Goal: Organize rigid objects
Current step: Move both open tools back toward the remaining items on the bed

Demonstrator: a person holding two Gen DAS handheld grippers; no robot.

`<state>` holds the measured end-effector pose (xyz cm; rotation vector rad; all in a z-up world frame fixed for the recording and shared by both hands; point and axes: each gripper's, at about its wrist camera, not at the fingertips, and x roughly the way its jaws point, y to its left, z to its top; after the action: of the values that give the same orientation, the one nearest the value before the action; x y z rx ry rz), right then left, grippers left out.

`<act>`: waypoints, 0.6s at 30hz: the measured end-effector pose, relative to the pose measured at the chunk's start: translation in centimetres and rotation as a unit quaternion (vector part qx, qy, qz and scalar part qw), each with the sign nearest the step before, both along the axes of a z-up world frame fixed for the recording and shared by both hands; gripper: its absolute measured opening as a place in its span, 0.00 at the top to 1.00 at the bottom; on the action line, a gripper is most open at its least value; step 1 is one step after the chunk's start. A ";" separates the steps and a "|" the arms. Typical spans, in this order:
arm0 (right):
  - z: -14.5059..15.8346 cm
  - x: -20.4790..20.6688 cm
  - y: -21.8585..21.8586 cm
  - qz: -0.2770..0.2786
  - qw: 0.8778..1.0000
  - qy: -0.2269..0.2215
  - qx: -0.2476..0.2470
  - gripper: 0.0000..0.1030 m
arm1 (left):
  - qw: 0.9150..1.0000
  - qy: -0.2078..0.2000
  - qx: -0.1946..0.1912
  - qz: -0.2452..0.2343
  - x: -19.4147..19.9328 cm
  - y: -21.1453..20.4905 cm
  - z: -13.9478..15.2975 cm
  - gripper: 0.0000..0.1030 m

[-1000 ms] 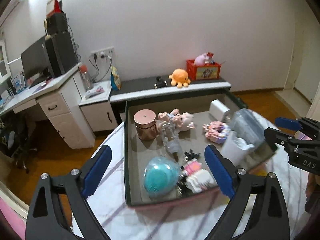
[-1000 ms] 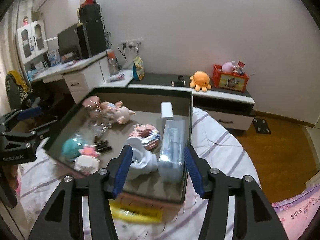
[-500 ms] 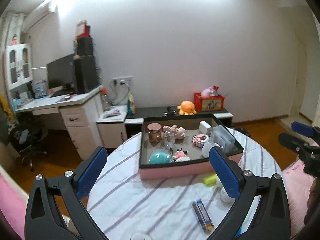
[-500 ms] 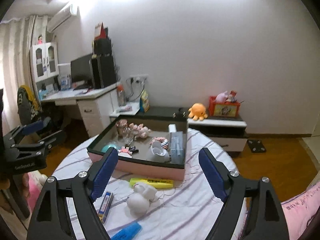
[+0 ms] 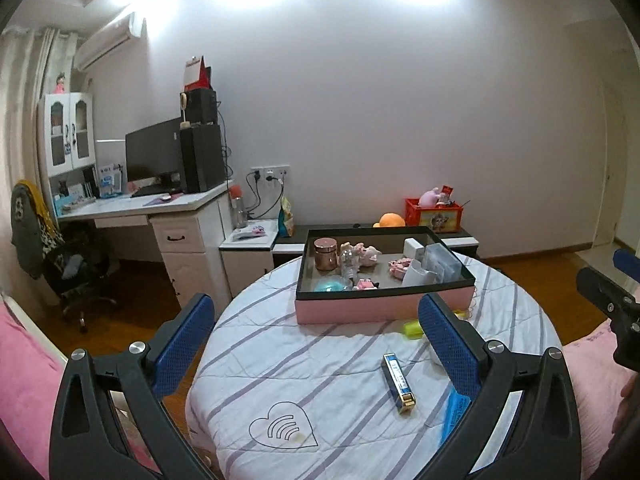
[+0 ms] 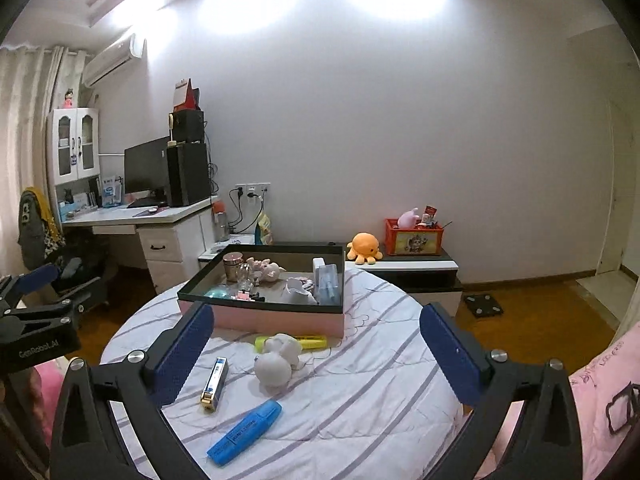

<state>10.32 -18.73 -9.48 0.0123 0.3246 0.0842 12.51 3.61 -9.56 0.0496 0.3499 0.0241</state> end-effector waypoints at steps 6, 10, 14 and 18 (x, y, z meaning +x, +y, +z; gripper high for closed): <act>0.3 -0.7 0.0 -0.003 1.000 -0.003 -0.002 0.00 | 1.000 -0.004 0.009 -0.008 -0.6 -0.6 0.2 0.00; 0.2 -1.0 0.0 -0.003 1.000 -0.003 0.003 0.00 | 1.000 0.000 0.015 -0.016 -0.7 -1.1 0.1 0.00; 0.0 -1.1 0.2 0.000 1.000 0.003 0.002 0.00 | 1.000 0.005 0.020 -0.022 -0.6 -1.5 -0.1 0.00; -0.3 -0.8 0.2 -0.001 1.000 0.011 0.000 0.00 | 0.999 0.013 0.027 -0.027 -0.2 -1.7 -0.5 0.00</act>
<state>9.47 -18.50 -9.77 0.0132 0.3463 0.0819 12.29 1.93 -10.08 0.1124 0.3735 -0.0203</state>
